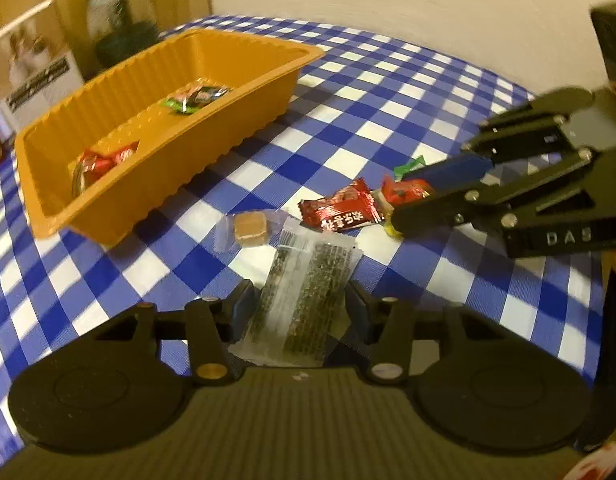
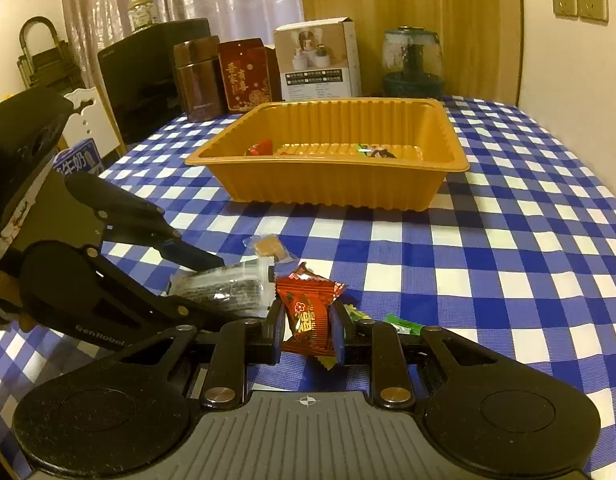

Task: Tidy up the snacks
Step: 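Grasp the red gold-printed candy packet with the right tool while the left tool grasps the clear seaweed packet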

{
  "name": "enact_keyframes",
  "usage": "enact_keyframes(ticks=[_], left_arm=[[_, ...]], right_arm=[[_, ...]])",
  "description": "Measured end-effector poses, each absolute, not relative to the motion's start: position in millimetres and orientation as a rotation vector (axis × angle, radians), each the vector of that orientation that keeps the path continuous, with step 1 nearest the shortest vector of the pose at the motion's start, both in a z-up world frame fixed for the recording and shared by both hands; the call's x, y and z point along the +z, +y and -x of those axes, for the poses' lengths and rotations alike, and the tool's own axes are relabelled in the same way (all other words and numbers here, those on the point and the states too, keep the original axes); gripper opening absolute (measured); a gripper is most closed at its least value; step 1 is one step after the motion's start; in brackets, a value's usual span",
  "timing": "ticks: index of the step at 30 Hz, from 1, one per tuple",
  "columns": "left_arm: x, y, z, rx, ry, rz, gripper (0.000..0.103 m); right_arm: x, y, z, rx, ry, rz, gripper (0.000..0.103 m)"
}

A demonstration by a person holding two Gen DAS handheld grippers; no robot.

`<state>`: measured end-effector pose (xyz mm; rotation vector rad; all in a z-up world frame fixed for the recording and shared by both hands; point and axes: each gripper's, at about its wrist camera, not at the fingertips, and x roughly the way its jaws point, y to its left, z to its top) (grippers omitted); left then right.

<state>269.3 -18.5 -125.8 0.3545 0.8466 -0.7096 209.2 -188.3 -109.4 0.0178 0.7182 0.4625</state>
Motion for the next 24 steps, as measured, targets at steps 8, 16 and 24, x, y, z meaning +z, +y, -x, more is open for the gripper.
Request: enact_keyframes(ticks=[8,16,24], left_arm=[[-122.4,-18.0,-263.0,-0.61,0.889,-0.286,0.04],[-116.3,-17.0,-252.5,-0.479,0.922,-0.101,0.038],[-104.4,-16.0,-242.6,-0.37,0.867,-0.025,0.037]], right_arm=[[-106.9,-186.7,-210.2,0.458,0.718,-0.03,0.024],[-103.7,-190.3,-211.2,0.443,0.721,-0.066,0.024],[-98.3,-193.3,-211.4,0.42,0.715,-0.093,0.024]])
